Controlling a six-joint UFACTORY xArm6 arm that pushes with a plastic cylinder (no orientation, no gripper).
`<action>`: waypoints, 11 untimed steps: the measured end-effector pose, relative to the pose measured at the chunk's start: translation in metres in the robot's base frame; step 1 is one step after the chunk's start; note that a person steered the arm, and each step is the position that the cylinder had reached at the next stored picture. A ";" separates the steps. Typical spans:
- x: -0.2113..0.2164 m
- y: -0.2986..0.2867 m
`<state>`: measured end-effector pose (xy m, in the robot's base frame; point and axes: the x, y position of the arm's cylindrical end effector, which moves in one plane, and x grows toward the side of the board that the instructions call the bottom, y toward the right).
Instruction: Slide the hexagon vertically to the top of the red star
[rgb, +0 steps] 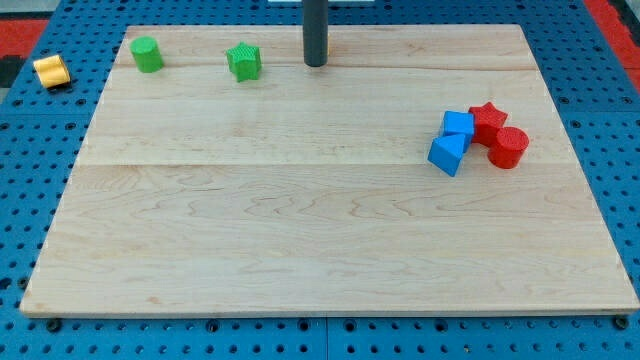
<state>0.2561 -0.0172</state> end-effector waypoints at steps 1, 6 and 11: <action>-0.038 -0.018; -0.003 0.179; 0.047 0.191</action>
